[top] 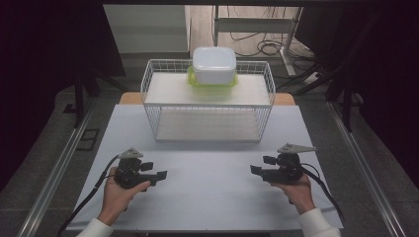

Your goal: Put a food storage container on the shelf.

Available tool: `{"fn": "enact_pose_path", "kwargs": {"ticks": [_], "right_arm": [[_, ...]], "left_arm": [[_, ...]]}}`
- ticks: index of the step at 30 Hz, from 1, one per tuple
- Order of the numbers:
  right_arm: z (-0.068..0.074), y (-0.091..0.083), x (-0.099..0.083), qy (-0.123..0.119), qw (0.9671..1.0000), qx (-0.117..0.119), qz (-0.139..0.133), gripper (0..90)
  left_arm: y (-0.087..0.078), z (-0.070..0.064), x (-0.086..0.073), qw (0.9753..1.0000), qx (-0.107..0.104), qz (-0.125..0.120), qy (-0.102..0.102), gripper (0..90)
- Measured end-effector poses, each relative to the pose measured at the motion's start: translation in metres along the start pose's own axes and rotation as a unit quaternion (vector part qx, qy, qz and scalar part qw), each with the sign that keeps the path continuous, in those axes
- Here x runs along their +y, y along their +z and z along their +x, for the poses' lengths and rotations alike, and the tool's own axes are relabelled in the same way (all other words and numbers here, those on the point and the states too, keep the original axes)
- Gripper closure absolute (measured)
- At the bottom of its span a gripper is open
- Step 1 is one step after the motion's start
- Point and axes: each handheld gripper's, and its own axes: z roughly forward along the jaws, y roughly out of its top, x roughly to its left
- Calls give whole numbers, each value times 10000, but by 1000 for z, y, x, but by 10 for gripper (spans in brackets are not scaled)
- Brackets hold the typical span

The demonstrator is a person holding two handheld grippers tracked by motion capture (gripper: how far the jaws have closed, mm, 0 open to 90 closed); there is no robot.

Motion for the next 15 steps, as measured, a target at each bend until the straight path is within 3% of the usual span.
{"fn": "enact_pose_path", "kwargs": {"ticks": [5, 15], "right_arm": [[-3, -2, -1, 143, 9998, 41, -91, 272], [-2, 1, -4, -75, 10000, -49, -7, 207]], "left_arm": [[-1, 1, 1, 10000, -55, -52, -37, 277], [-2, 3, 3, 9998, -80, -123, -93, 279]]}}
